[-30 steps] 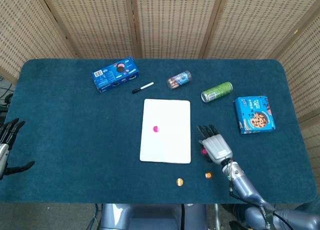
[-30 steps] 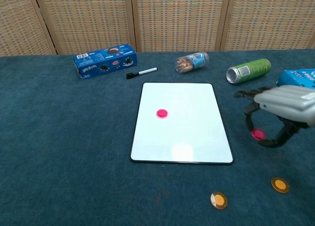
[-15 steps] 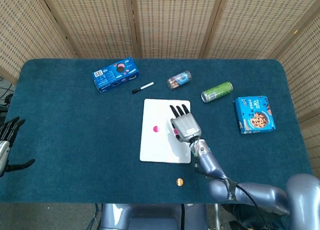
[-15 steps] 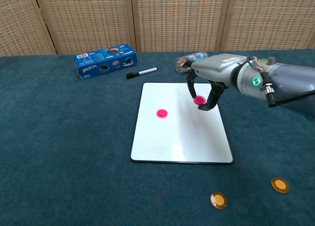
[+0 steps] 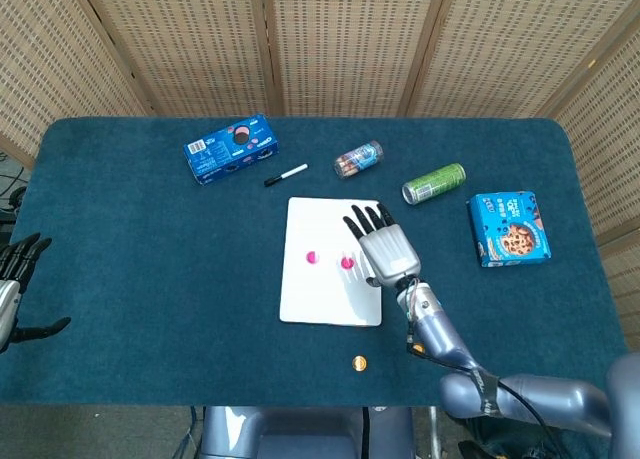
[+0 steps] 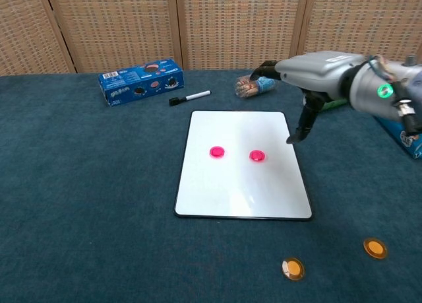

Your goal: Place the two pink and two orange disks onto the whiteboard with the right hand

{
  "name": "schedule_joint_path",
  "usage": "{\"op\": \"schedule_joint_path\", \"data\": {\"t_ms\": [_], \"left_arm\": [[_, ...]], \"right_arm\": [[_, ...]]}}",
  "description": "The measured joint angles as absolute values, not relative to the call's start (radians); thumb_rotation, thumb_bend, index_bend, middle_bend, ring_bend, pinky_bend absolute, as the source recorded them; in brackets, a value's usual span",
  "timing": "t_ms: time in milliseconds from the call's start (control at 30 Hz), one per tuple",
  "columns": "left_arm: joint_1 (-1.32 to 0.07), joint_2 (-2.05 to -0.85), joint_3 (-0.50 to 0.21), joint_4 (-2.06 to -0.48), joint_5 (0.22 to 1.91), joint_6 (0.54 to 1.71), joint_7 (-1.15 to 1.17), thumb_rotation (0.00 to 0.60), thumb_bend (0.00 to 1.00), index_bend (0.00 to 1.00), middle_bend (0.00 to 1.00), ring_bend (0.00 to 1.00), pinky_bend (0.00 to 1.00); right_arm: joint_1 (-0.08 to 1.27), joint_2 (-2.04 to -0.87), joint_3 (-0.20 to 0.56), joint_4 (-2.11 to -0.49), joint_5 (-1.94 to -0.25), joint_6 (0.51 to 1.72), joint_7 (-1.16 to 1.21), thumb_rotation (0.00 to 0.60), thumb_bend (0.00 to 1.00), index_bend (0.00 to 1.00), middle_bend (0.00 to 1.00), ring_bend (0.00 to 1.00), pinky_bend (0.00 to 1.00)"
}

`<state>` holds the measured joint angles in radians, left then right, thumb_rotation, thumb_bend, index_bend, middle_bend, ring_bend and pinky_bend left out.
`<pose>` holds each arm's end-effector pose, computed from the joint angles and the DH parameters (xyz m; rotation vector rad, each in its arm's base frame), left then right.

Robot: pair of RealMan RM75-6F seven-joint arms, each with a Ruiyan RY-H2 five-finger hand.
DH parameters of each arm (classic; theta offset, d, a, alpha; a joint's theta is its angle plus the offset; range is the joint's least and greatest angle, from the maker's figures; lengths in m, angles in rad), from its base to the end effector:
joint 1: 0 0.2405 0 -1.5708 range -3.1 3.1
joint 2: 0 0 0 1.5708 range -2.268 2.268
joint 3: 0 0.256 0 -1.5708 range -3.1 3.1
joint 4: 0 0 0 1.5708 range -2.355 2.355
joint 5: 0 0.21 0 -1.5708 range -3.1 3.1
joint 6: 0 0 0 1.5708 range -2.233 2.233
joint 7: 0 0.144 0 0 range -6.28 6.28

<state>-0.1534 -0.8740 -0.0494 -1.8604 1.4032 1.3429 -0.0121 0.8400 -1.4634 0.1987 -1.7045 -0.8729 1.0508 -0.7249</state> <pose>-0.2828 0.1954 0.1968 -1.4223 -1.0190 -0.8409 -0.1043 -0.3427 0.0088 1.8909 -0.7637 0.8014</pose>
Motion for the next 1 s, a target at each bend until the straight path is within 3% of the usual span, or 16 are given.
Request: {"op": "schedule_joint_path", "data": {"t_ms": [133,300,567,1000], "left_arm": [[-0.151,-0.877,-0.049,-1.863,1.408,1.353,-0.002,0.6,0.0,0.0,0.0,0.0,0.0],[-0.147,-0.878,-0.05,-1.874,1.427,1.376,0.014,0.6,0.0,0.0,0.0,0.0,0.0],[-0.137,-0.883,-0.04,-1.877,1.442,1.388,0.025,0.6,0.0,0.0,0.0,0.0,0.0],[-0.139,-0.887,-0.041,-1.875,1.432,1.381,0.031,0.6,0.0,0.0,0.0,0.0,0.0]], "right_arm": [[0.756,-1.366,0.119,-1.764,-1.035,1.074,-0.605,0.6,0.16,0.25,0.0,0.0,0.0],[0.658,-1.27,0.008,-1.783,-1.2,1.096,-0.449,0.6,0.25,0.29,0.0,0.0,0.0],[0.542,-1.285,-0.141,-1.666,-1.429,1.113,-0.307,0.6,0.26,0.36,0.0,0.0,0.0],[0.497,-1.354,-0.157,-1.586,-1.489,1.076,-0.279,0.6,0.31,0.37,0.0,0.0,0.0]]}}
